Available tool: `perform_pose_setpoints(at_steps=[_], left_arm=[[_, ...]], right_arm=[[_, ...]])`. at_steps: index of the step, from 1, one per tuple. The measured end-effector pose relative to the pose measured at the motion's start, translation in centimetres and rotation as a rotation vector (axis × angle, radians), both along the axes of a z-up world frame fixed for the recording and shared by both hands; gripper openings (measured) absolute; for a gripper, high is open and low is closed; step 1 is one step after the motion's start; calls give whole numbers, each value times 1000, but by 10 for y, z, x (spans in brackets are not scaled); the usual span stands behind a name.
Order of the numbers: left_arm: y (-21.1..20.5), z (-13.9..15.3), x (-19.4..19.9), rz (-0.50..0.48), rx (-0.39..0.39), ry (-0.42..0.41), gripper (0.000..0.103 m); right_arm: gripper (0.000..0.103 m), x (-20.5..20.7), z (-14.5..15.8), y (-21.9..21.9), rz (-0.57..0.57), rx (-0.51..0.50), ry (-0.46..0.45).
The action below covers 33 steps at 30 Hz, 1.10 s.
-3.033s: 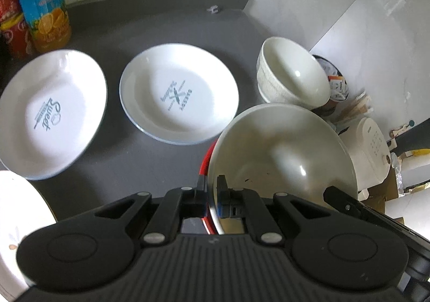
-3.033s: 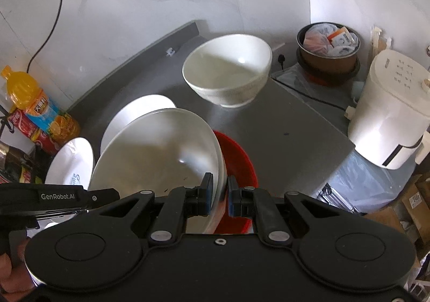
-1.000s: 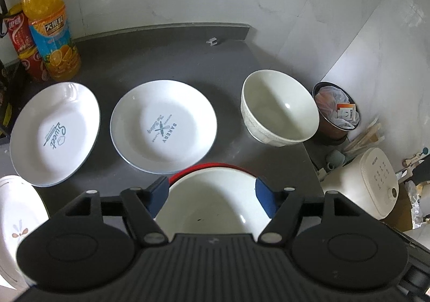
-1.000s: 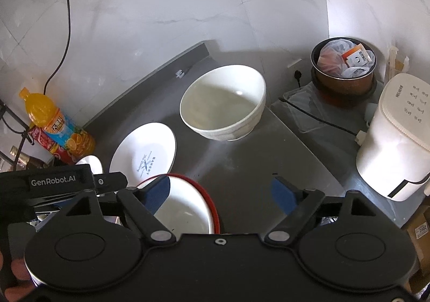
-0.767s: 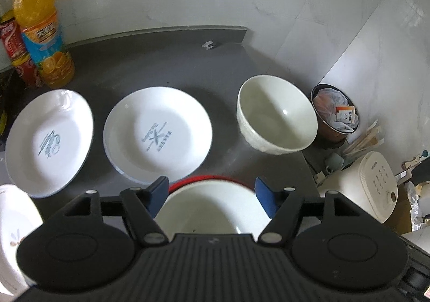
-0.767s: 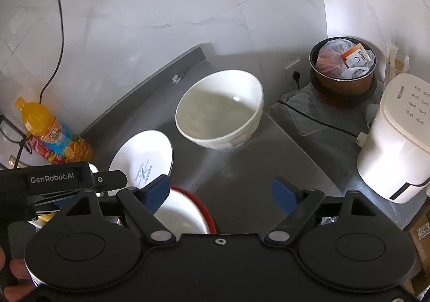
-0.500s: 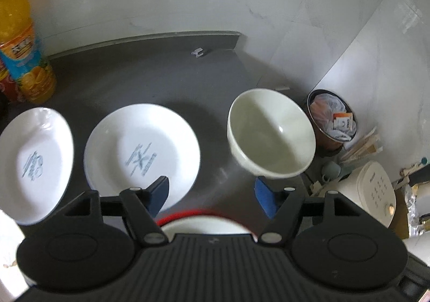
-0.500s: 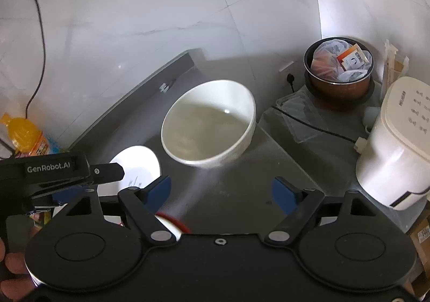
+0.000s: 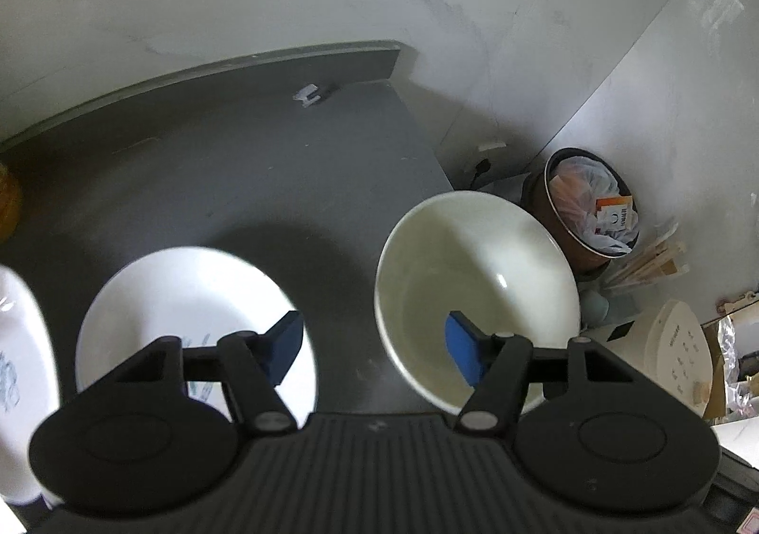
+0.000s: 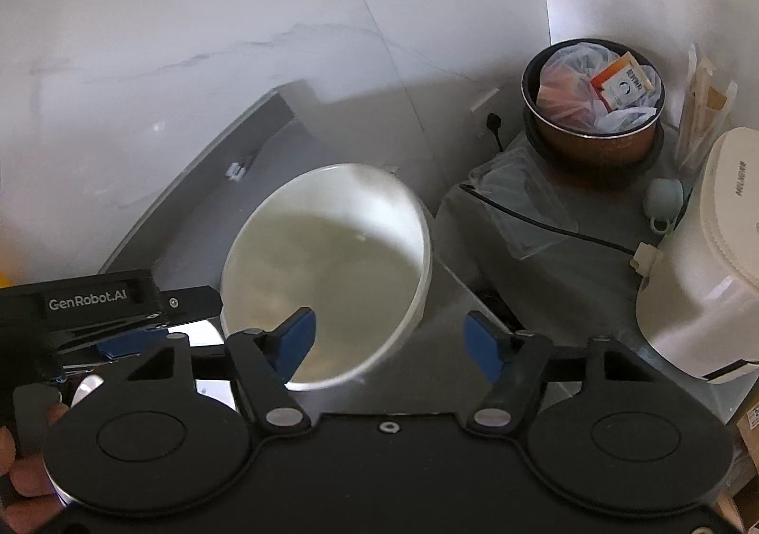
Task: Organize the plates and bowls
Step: 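Move the right tool to the rim of the smaller white bowl, then close the right tool on the smaller white bowl's rim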
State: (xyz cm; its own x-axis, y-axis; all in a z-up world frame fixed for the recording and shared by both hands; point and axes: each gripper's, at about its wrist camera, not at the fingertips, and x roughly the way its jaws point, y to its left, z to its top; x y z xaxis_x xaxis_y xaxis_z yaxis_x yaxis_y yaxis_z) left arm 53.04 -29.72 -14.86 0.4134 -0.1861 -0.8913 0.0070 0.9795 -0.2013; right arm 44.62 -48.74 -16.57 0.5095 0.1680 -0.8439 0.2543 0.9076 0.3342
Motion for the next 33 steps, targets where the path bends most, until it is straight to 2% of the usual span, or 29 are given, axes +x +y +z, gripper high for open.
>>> perform_pose_setpoints(at_steps=[9,12,15,16,17,20,22,25,27,33], left_arm=[[-14,-32,39,-49,-7,67,50],[-15,-42,44,-50,-5,83,43],[-13,-49,46,-30,-13,103,32],[-12,-52,47,-30,-17,109,26],[-12,-54,47,-28,-19,116,20],[-9,-60,48,-16,-29,133,9],[-7,-60,48,-8,-27,132,5],[-4,-57,45,13,-52,130,5],[-6,-52,41,-6,-37,104,5],[0,-43,30,3,-58,103,5]], right_arm=[[58,28,-22,-3,-31,-3,59],[52,34,-29,-3,-28,-4,82],[47,39,-34,-1,-15,-6,97],[43,40,-36,-1,-12,-6,102],[34,41,-38,-1,-9,-8,107],[16,39,-40,0,-6,-13,119],[14,38,-38,3,6,-29,108],[13,34,-36,4,20,-50,97],[13,32,-34,4,22,-51,91],[13,23,-19,5,27,-53,57]])
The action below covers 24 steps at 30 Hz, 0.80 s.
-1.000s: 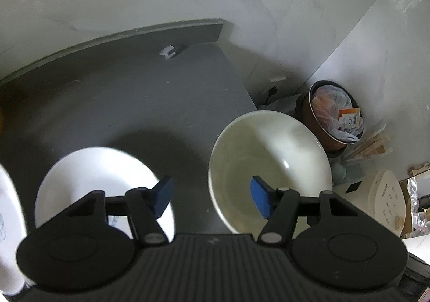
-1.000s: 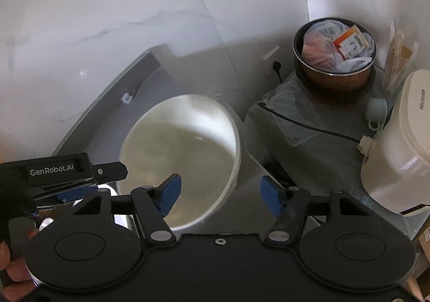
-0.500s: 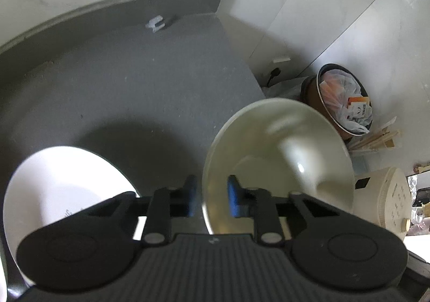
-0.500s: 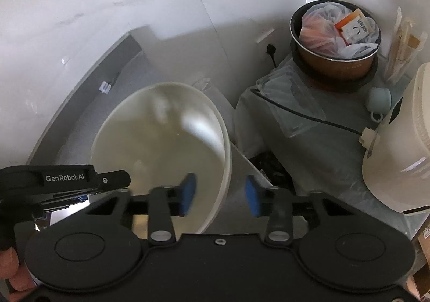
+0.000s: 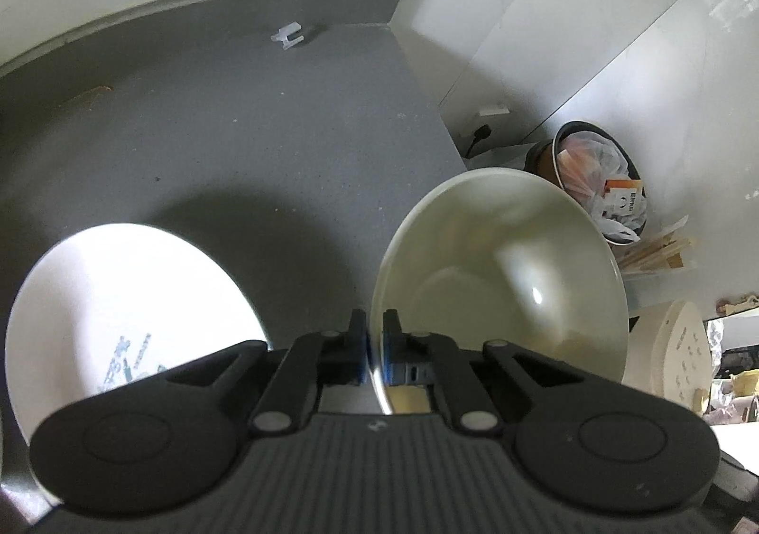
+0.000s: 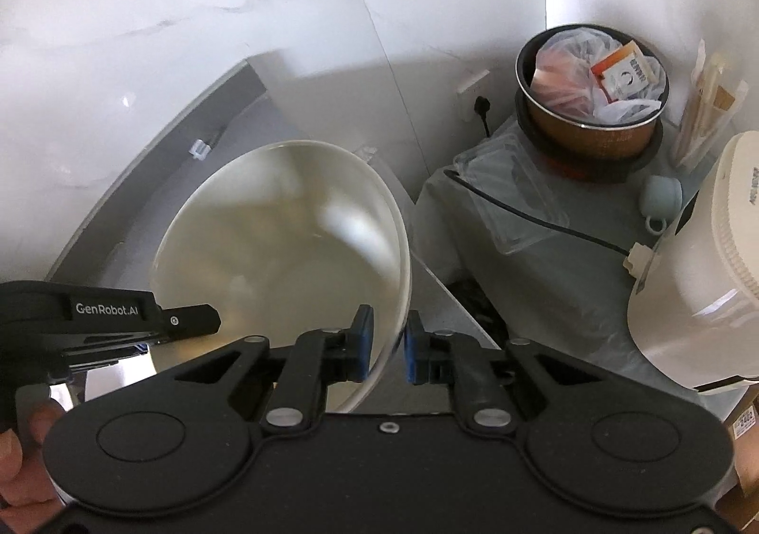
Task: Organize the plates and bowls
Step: 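Close the right tool on the smaller white bowl's rim, then carry the smaller white bowl and lower it into the stacked bowls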
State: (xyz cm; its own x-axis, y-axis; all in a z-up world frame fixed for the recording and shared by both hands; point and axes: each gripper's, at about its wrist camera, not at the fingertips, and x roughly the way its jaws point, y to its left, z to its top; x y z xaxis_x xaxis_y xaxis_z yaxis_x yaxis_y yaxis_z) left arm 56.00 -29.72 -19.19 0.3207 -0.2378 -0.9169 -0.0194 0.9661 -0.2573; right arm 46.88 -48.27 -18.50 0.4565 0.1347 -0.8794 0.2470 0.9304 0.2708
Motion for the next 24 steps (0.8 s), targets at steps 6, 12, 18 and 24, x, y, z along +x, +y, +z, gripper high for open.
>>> perform_pose_setpoints(at_steps=[6,12,18,24], left_arm=[[1,23,-16,5,1,-46,5],[9,51,-46,17,-5,-100,5],[15,71,-74,34,-14,-135,5],[16,86,-102,41,-15,-164,5]], right_arm=[[14,-15,17,1,2,25,-41],[14,-33,40,-1,7,51,-93],[14,-55,61,0,33,47,-139],[14,-77,74,2,62,42,-162]])
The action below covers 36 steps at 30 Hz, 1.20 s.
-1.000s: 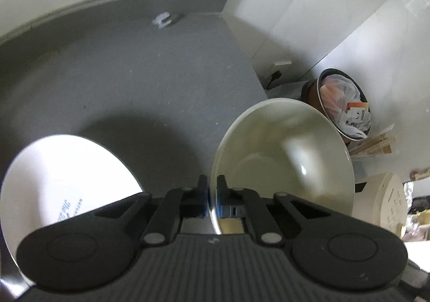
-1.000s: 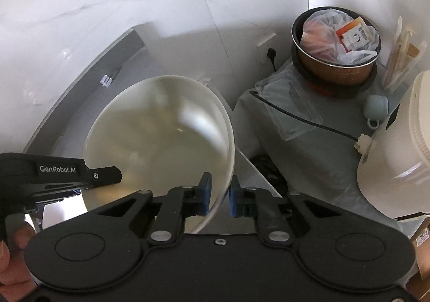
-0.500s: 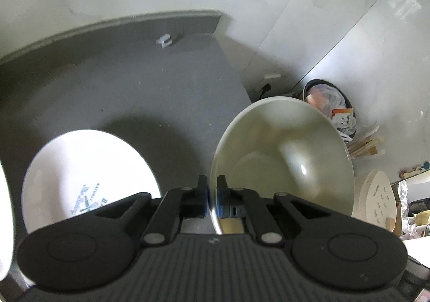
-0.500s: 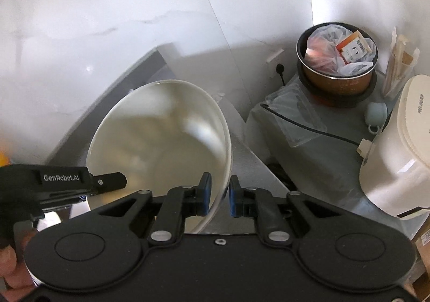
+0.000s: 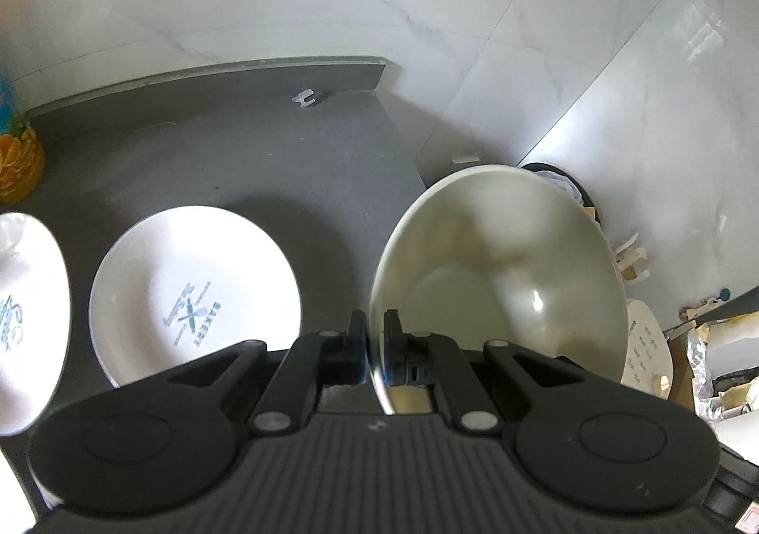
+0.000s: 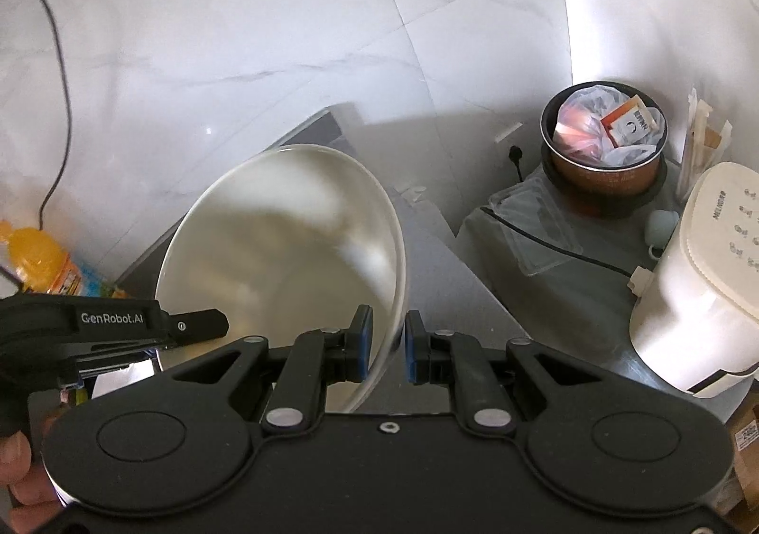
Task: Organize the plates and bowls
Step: 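Carry the smaller white bowl and lower it into the stacked bowls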
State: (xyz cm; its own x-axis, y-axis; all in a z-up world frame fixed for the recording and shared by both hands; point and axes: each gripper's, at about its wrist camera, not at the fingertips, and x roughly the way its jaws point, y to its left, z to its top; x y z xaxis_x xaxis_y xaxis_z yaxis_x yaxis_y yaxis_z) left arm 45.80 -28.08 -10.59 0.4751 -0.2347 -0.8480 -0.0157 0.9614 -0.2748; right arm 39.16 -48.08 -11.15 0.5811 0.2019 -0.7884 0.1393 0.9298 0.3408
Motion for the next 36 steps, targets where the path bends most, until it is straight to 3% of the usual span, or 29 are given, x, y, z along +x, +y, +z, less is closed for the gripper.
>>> perform_pose_setpoints(at_steps=[18,36], left_arm=[[23,15,-66,73,-9,-27,5],[61,-15,-112,123,-19,60,5]], right_arm=[[15,-56,23,17,93,1,-46],[16,-89,2,52,170,-30,29]])
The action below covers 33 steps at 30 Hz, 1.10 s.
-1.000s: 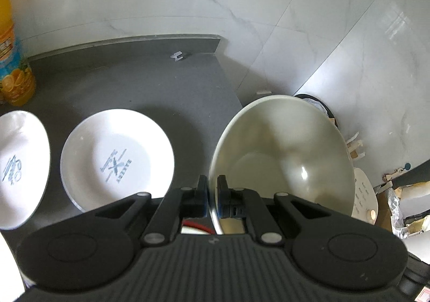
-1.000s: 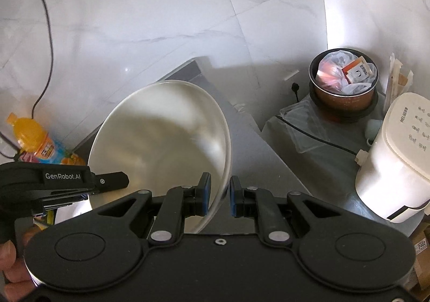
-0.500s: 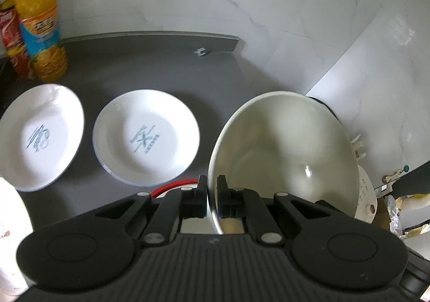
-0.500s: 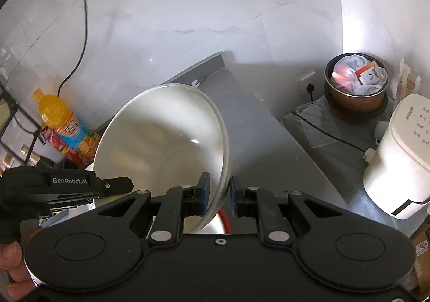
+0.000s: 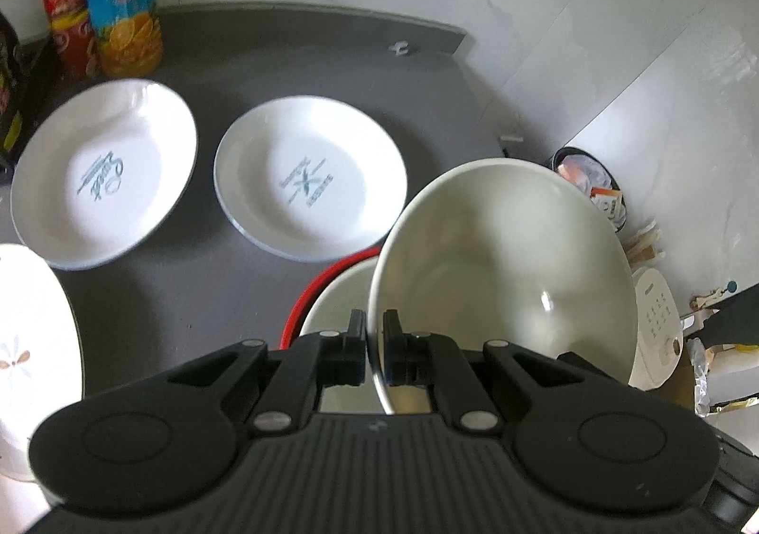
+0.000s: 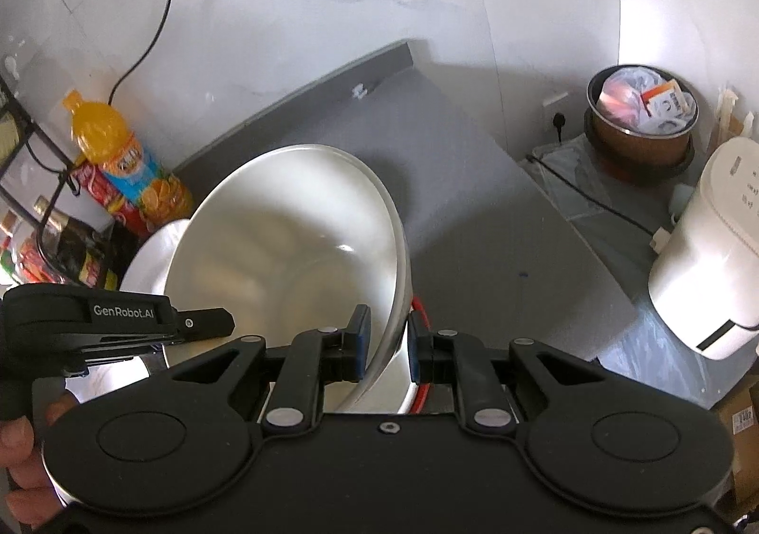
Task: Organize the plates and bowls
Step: 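Carry the smaller white bowl and lower it into the stacked bowls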
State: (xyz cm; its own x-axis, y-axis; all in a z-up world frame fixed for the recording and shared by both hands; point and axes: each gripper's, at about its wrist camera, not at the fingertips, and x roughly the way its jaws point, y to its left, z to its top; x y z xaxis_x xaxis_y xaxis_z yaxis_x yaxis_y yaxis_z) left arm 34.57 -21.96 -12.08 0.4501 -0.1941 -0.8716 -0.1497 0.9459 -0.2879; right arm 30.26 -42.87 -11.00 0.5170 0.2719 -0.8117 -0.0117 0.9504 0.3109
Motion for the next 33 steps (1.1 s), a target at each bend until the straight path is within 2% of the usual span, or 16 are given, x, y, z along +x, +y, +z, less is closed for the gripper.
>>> perform_pose_setpoints(at_steps=[14,18,25,33], left_arm=[[11,-25,-16,33,33,47,5],[9,-25,-14,26,40,41,5],[6,-25,-15,27,45,51,6],[7,-24,-11,32,35,95,9]], right_arm=[[16,-6,-20,24,54,-51,54],[16,-5,-21,28,66,-83,50],[15,-1,-23,28,61,-82,52],[15,2,-23,27,67,-78,60]])
